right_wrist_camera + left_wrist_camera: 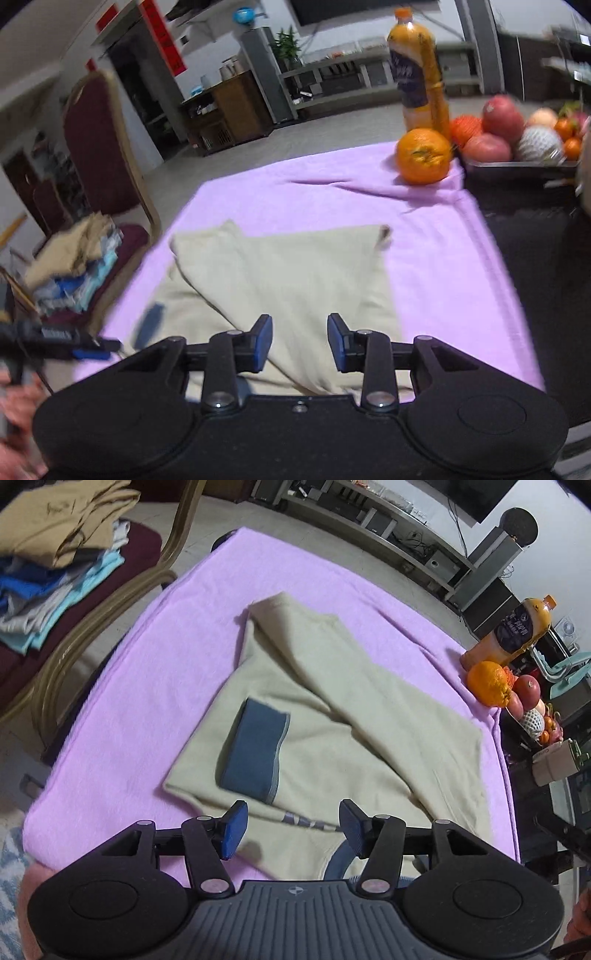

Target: Fold clothes

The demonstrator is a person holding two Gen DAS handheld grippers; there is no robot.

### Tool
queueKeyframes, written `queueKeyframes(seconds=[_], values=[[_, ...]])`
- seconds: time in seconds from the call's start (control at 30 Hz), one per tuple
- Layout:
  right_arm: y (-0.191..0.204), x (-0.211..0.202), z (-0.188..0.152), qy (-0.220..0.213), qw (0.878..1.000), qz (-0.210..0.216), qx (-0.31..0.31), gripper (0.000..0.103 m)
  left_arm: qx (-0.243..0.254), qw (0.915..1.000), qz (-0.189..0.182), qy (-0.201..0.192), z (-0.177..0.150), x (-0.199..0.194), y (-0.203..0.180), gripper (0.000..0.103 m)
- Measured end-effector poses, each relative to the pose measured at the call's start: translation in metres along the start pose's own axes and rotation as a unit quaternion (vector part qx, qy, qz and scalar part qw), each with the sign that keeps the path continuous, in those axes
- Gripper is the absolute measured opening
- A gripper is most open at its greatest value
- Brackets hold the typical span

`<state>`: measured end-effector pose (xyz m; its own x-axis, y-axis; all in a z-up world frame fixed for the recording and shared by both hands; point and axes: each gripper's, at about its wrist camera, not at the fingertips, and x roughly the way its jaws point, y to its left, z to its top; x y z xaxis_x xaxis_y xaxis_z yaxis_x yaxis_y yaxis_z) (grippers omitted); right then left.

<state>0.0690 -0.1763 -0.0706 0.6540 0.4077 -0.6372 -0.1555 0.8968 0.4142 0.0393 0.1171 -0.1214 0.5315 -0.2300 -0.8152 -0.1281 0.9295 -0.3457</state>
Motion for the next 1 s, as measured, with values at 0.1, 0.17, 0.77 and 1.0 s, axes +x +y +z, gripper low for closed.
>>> queueKeyframes(seconds=[0.1,0.17,0.77,1.0], values=[[0.026,0.037,0.020,0.023,0.999,0.022,0.007,0.031,0.020,0.9995,0.019,-0.019,0.014,-0.003,-0.007,0.053],[0.048,0.062,0.038,0.034,0.999,0.031,-0.011,0.031,0.030,0.9982,0.030,-0.042,0.028,-0.008,-0.009,0.053],[0.065,0.311,0.122,0.135,0.991,-0.005,0.012,0.032,0.003,0.9984,0.052,-0.023,0.052,0.063,0.053,0.050],[0.082,0.329,0.117,0.145,0.988,0.032,-0.036,0.005,-0.002,0.9984,0.049,-0.026,0.049,0.058,0.062,0.050]])
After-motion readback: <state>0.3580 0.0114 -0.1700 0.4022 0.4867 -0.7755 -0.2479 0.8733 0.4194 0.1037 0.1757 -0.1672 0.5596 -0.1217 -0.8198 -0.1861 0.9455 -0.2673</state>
